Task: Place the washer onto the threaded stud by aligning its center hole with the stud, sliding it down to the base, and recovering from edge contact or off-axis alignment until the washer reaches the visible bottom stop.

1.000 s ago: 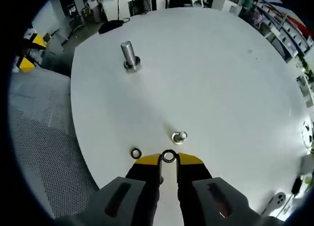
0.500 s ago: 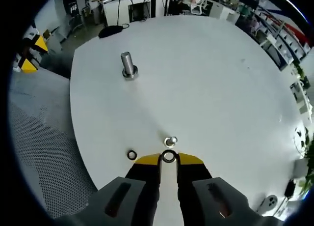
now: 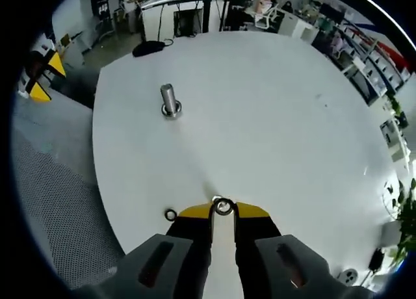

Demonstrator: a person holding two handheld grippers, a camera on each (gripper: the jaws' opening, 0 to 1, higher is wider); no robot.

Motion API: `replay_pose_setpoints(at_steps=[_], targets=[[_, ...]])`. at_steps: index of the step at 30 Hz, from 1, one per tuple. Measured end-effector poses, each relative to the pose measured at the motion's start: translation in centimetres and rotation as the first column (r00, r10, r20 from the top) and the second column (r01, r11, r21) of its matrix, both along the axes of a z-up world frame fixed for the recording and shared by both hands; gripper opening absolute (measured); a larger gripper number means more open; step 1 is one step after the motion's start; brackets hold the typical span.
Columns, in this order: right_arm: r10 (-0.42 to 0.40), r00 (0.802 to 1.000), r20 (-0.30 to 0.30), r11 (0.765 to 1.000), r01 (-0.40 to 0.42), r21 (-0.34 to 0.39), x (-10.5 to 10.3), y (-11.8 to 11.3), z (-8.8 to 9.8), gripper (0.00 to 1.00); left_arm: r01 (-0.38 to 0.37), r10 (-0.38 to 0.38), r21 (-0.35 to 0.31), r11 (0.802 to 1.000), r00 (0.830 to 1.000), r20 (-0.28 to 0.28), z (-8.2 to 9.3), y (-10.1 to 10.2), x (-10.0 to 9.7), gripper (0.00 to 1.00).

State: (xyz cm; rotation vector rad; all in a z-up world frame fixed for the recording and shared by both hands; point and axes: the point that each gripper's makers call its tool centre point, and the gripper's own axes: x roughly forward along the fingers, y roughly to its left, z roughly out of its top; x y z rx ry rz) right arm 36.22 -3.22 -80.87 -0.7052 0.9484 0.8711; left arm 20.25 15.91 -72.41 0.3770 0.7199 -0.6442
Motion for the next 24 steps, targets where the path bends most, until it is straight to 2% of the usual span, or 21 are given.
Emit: replay_pose_setpoints(at_steps=[17,24], targets=[[0.018,1.000,-0.019,0.999,-0.018,-0.033,0.2,0.2,-1.0,0.13,-0.007,0.007,0.002,1.000,1.000,-0.004,-0.1,0.1,0.1,0.19],[0.016,0.999,-0.041,0.999,-0.018,-0.048,0.2,0.2,-2.3,0.13,-0.005,0.005,0.006,1.000,1.000,-0.013,-0.3,0.1,0.0,0.19]])
